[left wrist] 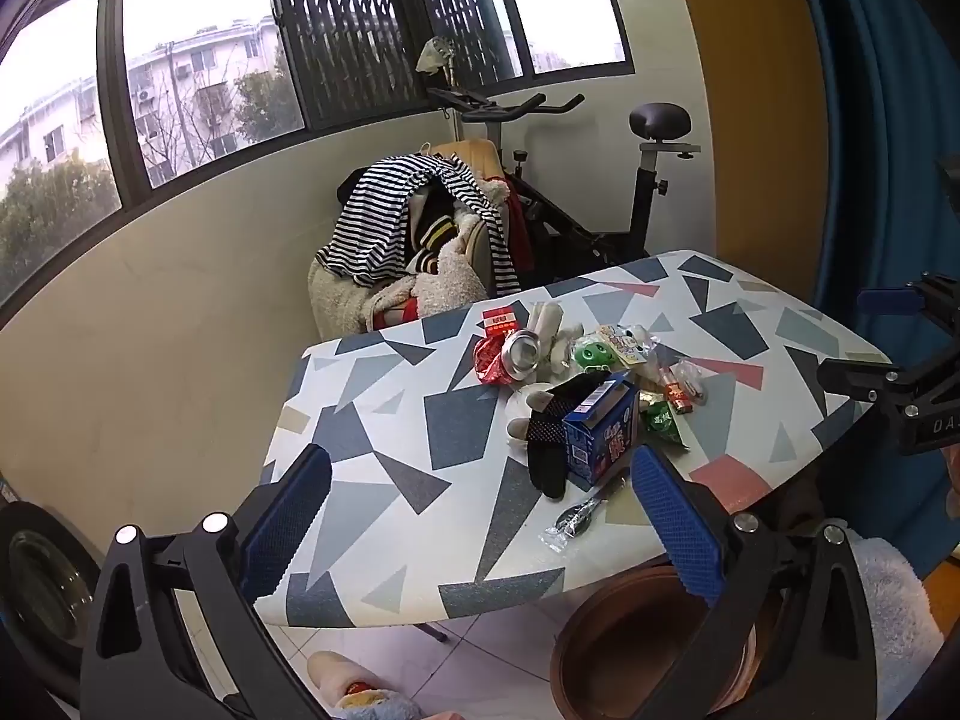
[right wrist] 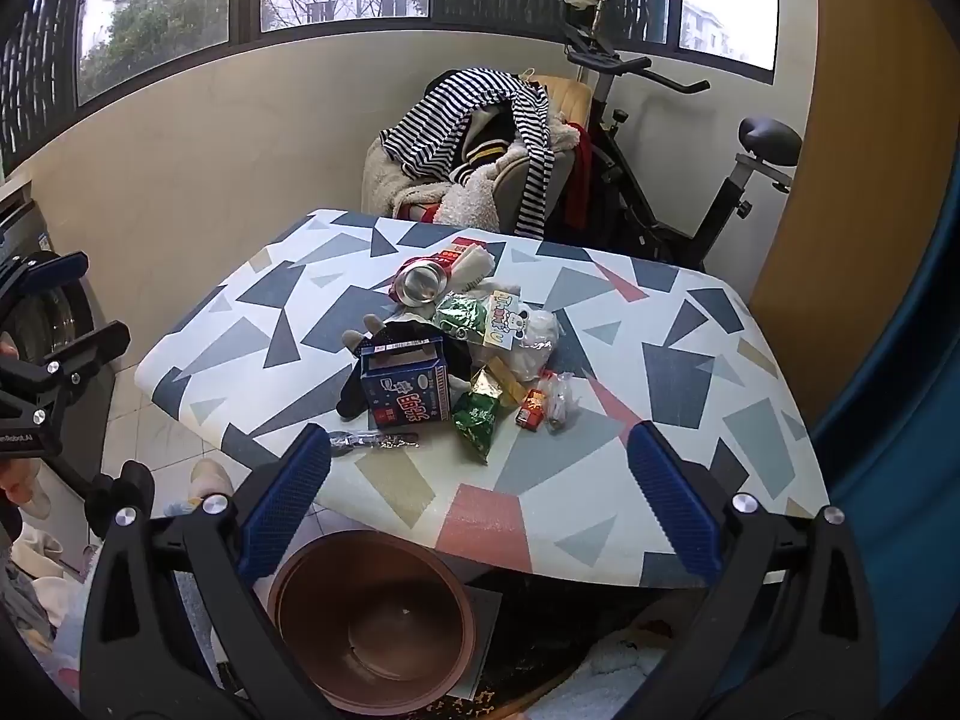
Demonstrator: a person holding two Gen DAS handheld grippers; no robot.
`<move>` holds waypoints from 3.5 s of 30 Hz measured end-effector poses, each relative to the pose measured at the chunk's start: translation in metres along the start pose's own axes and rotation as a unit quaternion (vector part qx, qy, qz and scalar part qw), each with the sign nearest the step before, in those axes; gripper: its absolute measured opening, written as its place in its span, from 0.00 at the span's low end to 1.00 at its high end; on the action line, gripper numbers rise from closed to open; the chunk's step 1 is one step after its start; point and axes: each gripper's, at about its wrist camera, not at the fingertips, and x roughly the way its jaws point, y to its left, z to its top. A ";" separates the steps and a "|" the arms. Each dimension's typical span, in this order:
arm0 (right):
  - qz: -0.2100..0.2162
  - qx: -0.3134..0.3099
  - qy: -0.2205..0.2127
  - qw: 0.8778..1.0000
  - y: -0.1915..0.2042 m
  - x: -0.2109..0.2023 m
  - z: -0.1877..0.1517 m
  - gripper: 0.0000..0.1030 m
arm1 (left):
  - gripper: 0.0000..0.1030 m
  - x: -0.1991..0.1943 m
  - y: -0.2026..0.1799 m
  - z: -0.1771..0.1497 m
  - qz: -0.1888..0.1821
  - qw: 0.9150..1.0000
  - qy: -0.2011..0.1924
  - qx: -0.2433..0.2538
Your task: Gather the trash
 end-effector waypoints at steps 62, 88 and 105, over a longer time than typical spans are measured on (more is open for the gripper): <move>-0.001 -0.002 0.003 1.000 -0.002 0.002 -0.002 0.95 | 0.95 0.003 0.001 -0.008 -0.003 1.000 0.004 -0.004; 0.009 0.033 0.019 0.999 -0.018 0.029 -0.030 0.95 | 0.95 0.025 0.001 -0.018 -0.033 0.999 0.010 -0.021; 0.031 0.047 0.088 0.995 -0.027 0.094 -0.065 0.95 | 0.95 0.083 0.007 -0.053 -0.042 0.998 0.030 -0.031</move>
